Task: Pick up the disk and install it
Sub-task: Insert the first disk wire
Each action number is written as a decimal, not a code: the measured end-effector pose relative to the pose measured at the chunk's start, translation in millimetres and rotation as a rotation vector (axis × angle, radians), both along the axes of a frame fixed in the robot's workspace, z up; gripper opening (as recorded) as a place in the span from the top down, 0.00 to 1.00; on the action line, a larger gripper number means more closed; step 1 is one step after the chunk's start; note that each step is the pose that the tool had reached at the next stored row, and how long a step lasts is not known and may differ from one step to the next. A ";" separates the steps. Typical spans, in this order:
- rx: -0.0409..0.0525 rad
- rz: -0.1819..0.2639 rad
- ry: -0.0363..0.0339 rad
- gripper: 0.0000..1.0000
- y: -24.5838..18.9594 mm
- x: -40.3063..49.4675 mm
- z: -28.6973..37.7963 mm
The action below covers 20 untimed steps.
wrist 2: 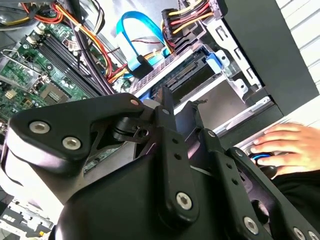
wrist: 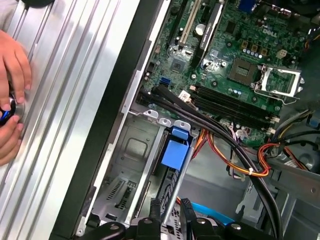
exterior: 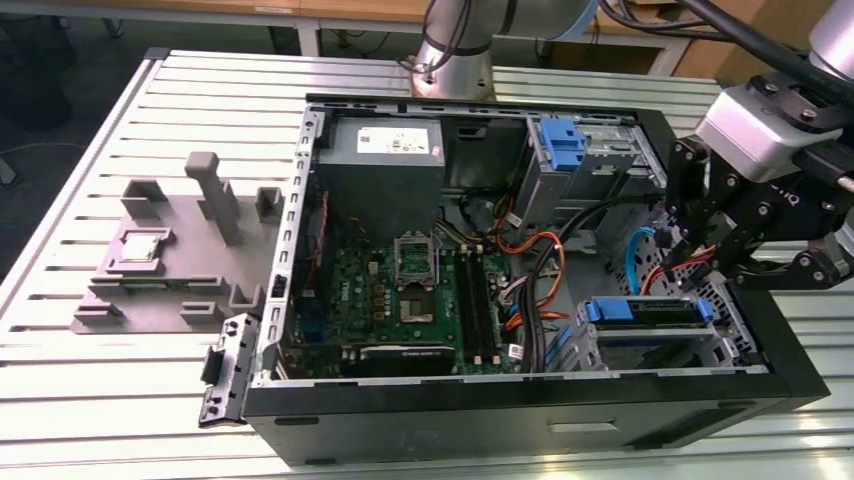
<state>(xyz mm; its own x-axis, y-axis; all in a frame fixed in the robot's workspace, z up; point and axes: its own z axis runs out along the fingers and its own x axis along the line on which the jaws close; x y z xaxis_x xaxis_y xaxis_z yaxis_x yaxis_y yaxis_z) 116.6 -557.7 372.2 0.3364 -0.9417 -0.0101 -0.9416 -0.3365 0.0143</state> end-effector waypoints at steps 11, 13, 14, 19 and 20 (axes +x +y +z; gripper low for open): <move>0.0000 0.003 -0.0001 0.70 6.0 11.9 0.0; 0.0000 0.003 -0.0001 0.70 7.3 14.1 0.0; -0.0001 0.004 -0.0001 0.70 8.1 15.3 0.0; -0.0001 0.006 -0.0001 0.70 12.9 18.6 0.0; 0.0000 0.006 -0.0001 0.70 14.0 19.1 -0.1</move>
<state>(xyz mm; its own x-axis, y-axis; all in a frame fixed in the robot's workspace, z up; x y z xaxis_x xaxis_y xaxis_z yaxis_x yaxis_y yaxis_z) 135.7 -543.6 372.1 0.3422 -0.9396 -0.0101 -0.9395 -0.3423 0.0142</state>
